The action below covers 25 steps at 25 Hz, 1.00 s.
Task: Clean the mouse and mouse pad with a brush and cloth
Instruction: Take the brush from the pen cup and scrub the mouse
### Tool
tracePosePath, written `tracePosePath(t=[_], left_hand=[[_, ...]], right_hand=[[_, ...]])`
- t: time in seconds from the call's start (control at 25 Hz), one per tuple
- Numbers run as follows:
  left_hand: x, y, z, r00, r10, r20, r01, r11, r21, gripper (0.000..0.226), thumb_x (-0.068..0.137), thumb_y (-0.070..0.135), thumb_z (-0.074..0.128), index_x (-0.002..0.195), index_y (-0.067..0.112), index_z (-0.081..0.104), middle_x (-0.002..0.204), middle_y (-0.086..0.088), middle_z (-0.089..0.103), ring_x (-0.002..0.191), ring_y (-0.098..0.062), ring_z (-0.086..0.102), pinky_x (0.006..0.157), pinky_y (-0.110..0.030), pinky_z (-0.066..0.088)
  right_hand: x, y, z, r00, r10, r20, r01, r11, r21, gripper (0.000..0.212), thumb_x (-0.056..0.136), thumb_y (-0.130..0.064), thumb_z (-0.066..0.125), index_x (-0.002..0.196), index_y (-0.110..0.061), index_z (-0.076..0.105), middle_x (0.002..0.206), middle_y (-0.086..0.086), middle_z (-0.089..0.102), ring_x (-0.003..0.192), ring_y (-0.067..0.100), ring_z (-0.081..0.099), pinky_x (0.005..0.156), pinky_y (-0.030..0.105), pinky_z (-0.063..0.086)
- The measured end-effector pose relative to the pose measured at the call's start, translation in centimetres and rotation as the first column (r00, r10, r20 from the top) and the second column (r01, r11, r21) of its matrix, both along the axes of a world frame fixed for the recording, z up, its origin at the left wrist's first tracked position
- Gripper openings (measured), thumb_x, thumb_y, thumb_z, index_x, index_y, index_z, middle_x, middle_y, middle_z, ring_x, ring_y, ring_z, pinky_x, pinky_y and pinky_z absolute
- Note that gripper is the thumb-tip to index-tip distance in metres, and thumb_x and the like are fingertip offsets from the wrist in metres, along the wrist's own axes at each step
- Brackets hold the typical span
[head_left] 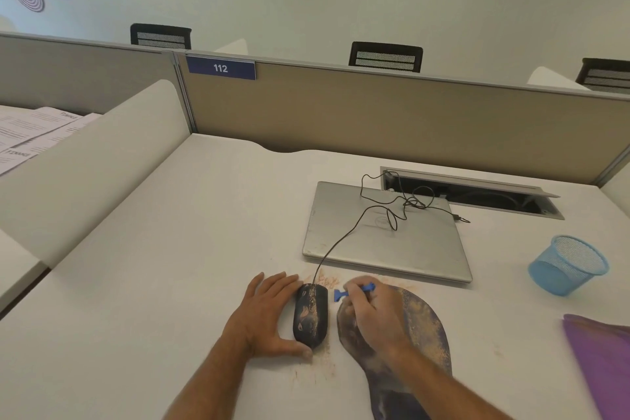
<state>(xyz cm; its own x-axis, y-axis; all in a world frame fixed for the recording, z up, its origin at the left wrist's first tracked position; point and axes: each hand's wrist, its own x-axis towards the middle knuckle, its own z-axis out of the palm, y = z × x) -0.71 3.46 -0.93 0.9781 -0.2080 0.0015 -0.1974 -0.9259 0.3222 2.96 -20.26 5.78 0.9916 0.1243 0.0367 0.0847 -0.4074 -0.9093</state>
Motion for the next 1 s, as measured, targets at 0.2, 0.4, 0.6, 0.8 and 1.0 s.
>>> tracePosePath(t=[0.2,0.4,0.6,0.8,1.0], left_hand=[[0.1,0.0,-0.2,1.000,0.000,0.007,0.000,1.000,0.004,0.127,0.055,0.105,0.046,0.158,0.035,0.018,0.165,0.015,0.018,0.151,-0.006,0.005,0.123,-0.039,-0.011],[0.0,0.0,-0.2,1.000,-0.003,0.014,0.003,1.000,-0.003,0.128,0.055,0.105,0.047,0.158,0.034,0.019,0.164,0.014,0.020,0.150,-0.004,0.004,0.123,-0.038,-0.012],[0.1,0.0,0.0,1.000,-0.006,0.007,0.006,1.000,-0.005,0.129,0.055,0.105,0.048,0.158,0.033,0.018,0.165,0.013,0.019,0.151,-0.007,0.006,0.122,-0.039,-0.012],[0.0,0.0,0.2,1.000,-0.013,0.016,0.013,1.000,-0.013,0.128,0.056,0.104,0.048,0.158,0.031,0.021,0.164,0.012,0.021,0.152,-0.009,0.008,0.124,-0.043,-0.008],[0.0,0.0,0.3,1.000,-0.016,0.021,0.016,1.000,-0.001,0.128,0.057,0.104,0.047,0.158,0.030,0.021,0.164,0.011,0.021,0.152,-0.009,0.008,0.125,-0.045,-0.004]], right_hand=[[3.5,2.3,0.7,0.992,-0.025,-0.123,0.016,0.997,-0.076,0.014,0.096,-0.031,0.054,0.092,-0.025,0.067,0.078,0.000,0.072,0.072,0.014,0.069,0.065,0.028,0.059],[4.2,3.9,0.1,0.983,0.024,-0.180,-0.046,0.991,-0.122,0.016,0.096,-0.031,0.055,0.094,-0.022,0.068,0.083,0.001,0.072,0.074,0.015,0.069,0.073,0.032,0.061],[4.4,3.8,0.3,0.991,0.010,-0.136,-0.013,1.000,-0.023,0.017,0.092,-0.023,0.058,0.081,-0.019,0.069,0.068,0.003,0.070,0.057,0.008,0.066,0.056,0.025,0.058],[4.1,3.9,0.3,0.982,0.038,-0.183,-0.044,0.999,-0.031,0.017,0.090,-0.020,0.059,0.079,-0.014,0.071,0.067,0.007,0.070,0.055,0.009,0.064,0.053,0.024,0.054],[3.4,3.7,0.2,0.988,0.059,-0.142,-0.062,0.998,-0.020,0.021,0.089,-0.022,0.058,0.074,-0.014,0.071,0.063,0.008,0.070,0.055,0.013,0.063,0.056,0.033,0.055]])
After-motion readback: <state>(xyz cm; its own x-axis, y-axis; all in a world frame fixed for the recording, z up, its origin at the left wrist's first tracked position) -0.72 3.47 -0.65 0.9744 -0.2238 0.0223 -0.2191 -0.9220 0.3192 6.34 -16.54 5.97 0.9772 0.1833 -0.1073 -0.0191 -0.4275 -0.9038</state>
